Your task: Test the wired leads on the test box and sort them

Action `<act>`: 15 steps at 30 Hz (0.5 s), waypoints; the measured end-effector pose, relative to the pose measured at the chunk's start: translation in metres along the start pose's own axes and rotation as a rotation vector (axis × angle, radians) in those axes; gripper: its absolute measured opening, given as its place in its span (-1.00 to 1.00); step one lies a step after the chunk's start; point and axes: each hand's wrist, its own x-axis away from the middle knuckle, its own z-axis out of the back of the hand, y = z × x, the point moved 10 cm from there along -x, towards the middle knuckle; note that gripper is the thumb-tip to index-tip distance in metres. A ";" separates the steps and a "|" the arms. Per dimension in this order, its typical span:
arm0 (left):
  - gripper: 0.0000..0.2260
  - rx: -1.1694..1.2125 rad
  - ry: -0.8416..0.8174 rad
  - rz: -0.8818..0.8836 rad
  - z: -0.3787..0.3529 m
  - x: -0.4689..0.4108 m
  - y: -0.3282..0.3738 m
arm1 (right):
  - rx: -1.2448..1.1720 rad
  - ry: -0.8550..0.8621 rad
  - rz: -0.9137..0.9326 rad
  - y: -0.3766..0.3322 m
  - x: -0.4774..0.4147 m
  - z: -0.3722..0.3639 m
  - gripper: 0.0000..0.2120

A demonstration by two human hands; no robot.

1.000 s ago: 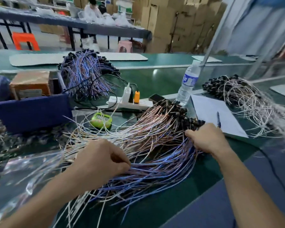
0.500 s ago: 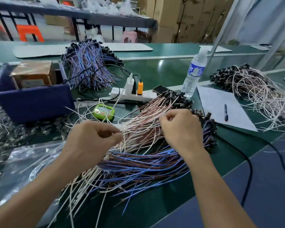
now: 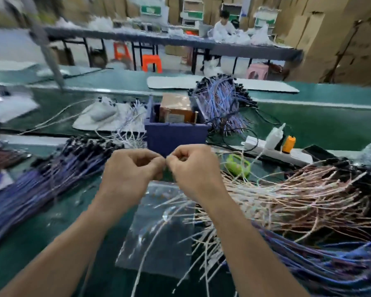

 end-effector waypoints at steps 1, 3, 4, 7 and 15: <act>-0.94 -0.003 0.034 0.023 0.013 -0.001 -0.008 | -0.008 -0.024 0.013 -0.006 -0.003 -0.012 -0.83; -0.84 -0.037 0.121 0.056 0.049 -0.003 -0.026 | -0.036 -0.106 0.034 -0.024 -0.010 -0.048 -0.82; -0.75 -0.078 0.166 0.072 0.069 -0.004 -0.036 | -0.045 -0.161 0.045 -0.035 -0.012 -0.067 -0.82; -0.68 -0.208 0.298 0.154 0.125 0.000 -0.068 | 0.004 -0.325 0.107 -0.065 -0.016 -0.122 -0.86; -0.83 -0.413 0.472 0.190 0.190 0.009 -0.102 | 0.227 -0.553 0.161 -0.089 -0.038 -0.208 -0.48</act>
